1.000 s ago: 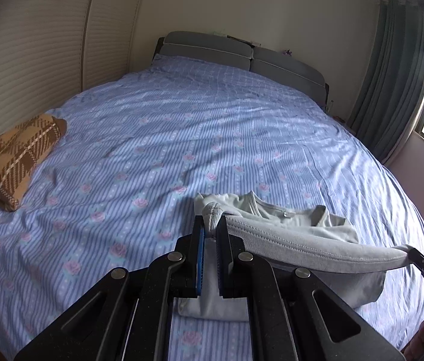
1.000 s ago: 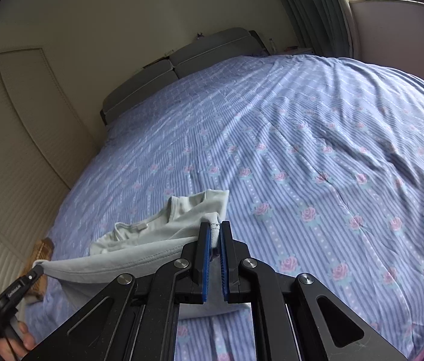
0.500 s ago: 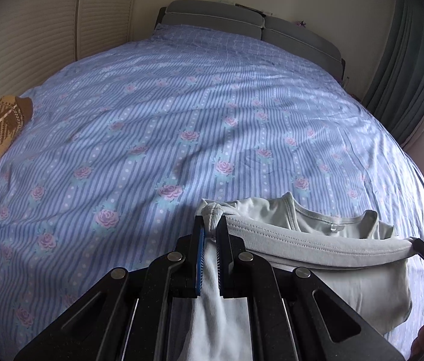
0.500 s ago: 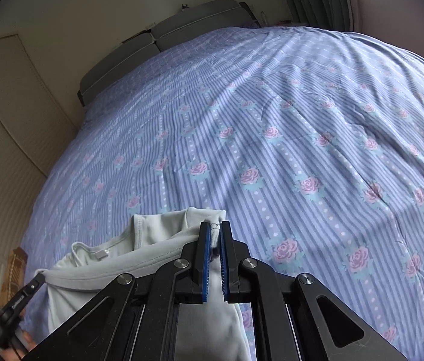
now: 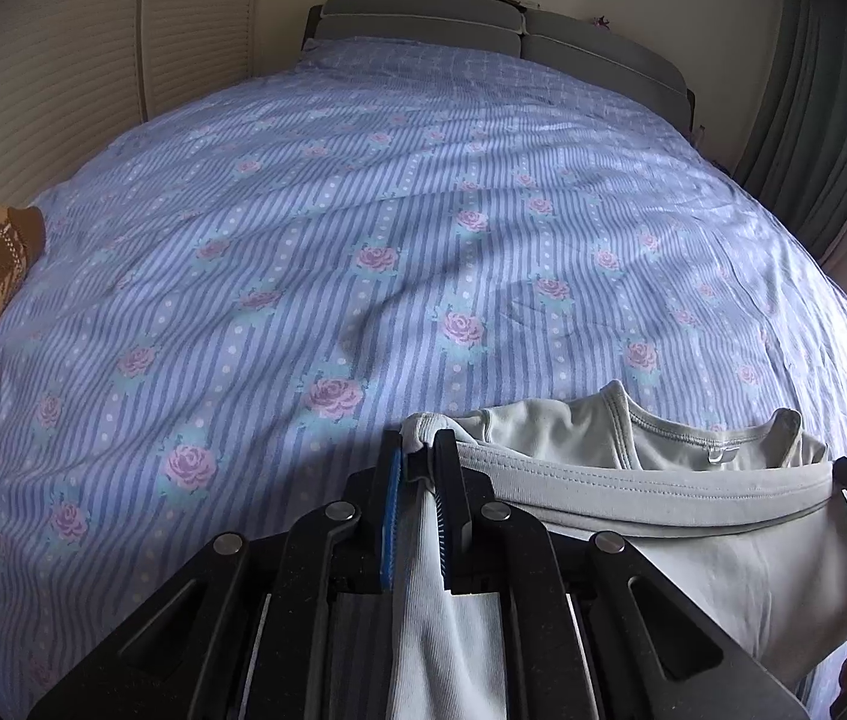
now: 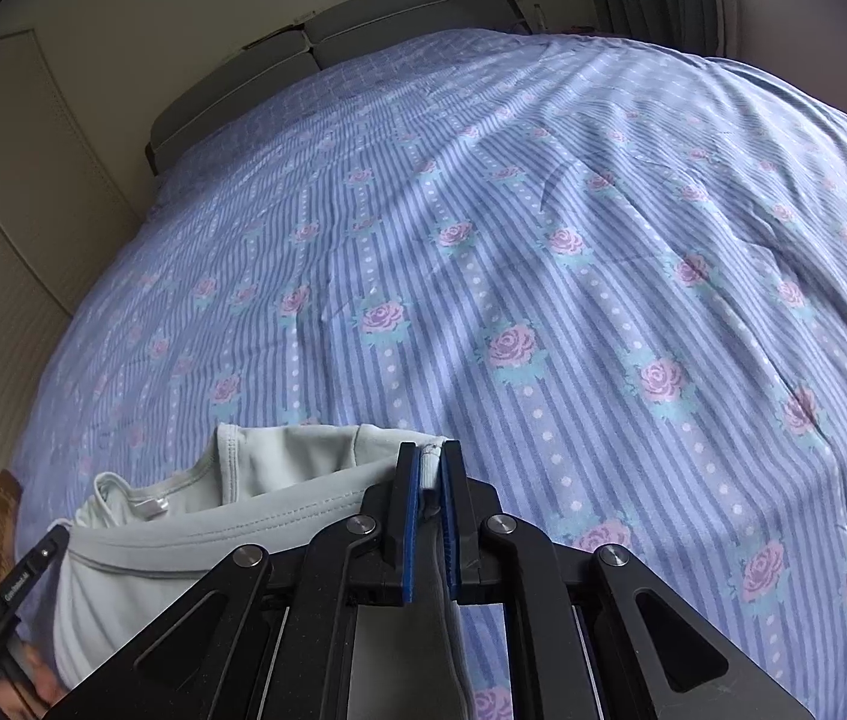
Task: Fold small clothes
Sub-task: 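Lay the folded hem on the collar and open both tools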
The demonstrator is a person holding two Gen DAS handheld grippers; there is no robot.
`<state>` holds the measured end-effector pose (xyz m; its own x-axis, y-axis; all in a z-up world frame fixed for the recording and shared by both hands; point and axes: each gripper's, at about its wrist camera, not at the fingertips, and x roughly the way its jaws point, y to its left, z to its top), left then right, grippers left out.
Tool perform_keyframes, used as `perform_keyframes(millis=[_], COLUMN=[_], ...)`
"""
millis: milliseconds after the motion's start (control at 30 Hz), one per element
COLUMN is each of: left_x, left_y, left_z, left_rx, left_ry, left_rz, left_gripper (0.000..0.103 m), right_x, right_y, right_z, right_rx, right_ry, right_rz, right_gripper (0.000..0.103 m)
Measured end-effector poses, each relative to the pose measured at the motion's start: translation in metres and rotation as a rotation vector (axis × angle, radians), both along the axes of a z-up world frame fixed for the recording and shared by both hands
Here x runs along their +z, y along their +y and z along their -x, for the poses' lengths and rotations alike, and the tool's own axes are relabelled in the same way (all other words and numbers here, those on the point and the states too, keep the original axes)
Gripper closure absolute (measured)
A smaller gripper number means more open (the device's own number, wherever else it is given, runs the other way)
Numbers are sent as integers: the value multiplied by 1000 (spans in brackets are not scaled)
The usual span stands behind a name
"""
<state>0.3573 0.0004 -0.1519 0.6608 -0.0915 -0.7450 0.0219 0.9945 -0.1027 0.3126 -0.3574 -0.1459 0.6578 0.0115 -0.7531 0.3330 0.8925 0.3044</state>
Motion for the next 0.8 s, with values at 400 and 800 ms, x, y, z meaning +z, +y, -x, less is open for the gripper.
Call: perform_keyframes(millis=[400,800], left_x=[21,-5], left_y=[-25,-63], left_z=[60,43], left_rx=[-130,-266], left_ry=[-103,-13], left_rz=[-91,-131], left_gripper=[64,63], right_x=[37,-3], right_y=[47,108], right_z=[39,29], right_rx=[104,300], right_ry=[-115,5], right_rz=[236,376], right_gripper=[46,46])
